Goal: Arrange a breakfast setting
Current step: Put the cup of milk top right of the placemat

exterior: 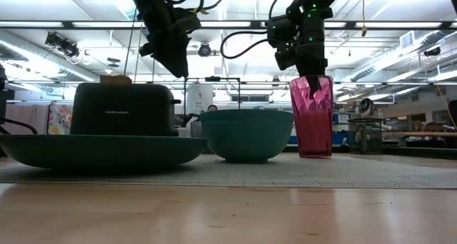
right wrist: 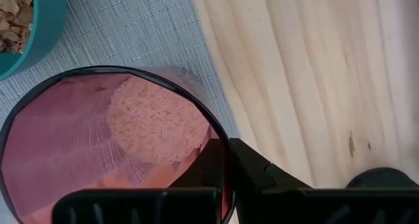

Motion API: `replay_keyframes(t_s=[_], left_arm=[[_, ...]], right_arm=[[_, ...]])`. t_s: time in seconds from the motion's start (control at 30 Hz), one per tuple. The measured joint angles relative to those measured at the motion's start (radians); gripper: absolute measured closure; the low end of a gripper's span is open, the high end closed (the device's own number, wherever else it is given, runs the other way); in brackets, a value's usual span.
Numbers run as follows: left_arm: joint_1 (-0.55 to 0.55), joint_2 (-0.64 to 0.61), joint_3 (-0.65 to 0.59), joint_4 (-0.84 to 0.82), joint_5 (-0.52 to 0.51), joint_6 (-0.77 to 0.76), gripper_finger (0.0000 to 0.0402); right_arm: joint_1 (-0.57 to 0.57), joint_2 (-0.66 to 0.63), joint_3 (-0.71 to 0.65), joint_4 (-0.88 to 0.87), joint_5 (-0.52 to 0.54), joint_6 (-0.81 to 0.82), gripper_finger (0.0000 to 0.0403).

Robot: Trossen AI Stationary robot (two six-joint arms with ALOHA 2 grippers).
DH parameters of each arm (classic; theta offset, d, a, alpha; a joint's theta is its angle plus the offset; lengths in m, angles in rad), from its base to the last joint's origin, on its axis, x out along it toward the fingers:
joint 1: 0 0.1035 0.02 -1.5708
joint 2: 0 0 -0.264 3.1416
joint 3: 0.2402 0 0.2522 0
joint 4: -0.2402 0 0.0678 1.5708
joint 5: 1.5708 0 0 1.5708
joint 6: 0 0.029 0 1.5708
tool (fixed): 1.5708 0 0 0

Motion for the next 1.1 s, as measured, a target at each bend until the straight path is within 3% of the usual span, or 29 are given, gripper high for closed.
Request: replay_keyframes(t_s=[0.3,1.1], left_arm=[[0.000,0.000,0.000,-0.034,0.000,0.000,0.0287],[0.000,0.000,0.000,-0.071,0.000,0.002,0.0287]], right_arm=[[0.000,0.000,0.001,0.042,0.044,0.005,0.0387],[0.008,0.003,0.013,-0.034,-0.014,0.013,0.0387]])
